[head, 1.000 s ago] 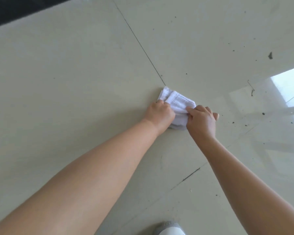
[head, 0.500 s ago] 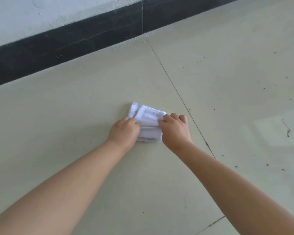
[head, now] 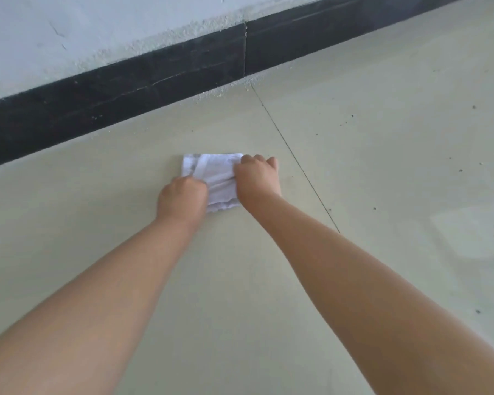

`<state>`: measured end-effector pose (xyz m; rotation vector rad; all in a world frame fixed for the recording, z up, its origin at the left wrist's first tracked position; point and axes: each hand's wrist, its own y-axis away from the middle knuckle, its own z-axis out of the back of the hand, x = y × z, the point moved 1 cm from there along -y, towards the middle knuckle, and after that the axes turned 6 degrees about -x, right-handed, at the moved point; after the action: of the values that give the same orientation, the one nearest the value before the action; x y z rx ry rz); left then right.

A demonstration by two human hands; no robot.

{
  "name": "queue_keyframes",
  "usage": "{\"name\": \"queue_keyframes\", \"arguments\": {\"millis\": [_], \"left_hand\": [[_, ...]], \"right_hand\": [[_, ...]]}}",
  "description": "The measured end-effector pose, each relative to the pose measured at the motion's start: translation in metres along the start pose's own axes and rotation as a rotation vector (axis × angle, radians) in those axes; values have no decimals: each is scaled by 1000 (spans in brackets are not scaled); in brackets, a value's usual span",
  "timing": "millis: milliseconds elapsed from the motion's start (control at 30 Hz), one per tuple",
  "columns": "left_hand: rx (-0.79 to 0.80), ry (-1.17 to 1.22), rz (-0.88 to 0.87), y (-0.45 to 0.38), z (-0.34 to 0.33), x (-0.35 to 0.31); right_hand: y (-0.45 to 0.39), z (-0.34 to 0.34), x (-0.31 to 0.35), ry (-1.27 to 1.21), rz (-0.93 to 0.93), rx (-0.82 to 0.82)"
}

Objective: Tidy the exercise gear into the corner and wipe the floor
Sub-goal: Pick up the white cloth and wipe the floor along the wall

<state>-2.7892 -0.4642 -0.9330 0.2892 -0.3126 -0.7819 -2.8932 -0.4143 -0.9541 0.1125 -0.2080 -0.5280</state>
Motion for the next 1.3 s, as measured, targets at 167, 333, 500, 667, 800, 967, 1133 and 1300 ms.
{"name": "queue_keyframes", "arguments": {"millis": [167, 333, 500, 667, 800, 967, 1133, 1300], "left_hand": [[-54, 18, -94, 45, -27, 38], [-198, 147, -301, 91, -57, 6], [-206, 223, -491, 71, -20, -69], [-38, 174, -345, 15, 5, -96], [-80, 77, -217, -10, 8, -49], [-24, 21, 3, 5, -13, 46], [-157, 81, -67, 63, -49, 82], [-171, 192, -261, 115, -70, 54]], "right_hand": [[51, -24, 39, -43, 94, -121], [137, -41, -3, -46, 54, -126], [143, -19, -75, 41, -157, -139], [65, 3, -96, 64, -247, -119], [12, 5, -51, 78, -97, -47], [-3, -13, 47, -29, 61, -23], [36, -39, 85, -83, 209, -56], [125, -45, 56, 33, 264, -53]]}}
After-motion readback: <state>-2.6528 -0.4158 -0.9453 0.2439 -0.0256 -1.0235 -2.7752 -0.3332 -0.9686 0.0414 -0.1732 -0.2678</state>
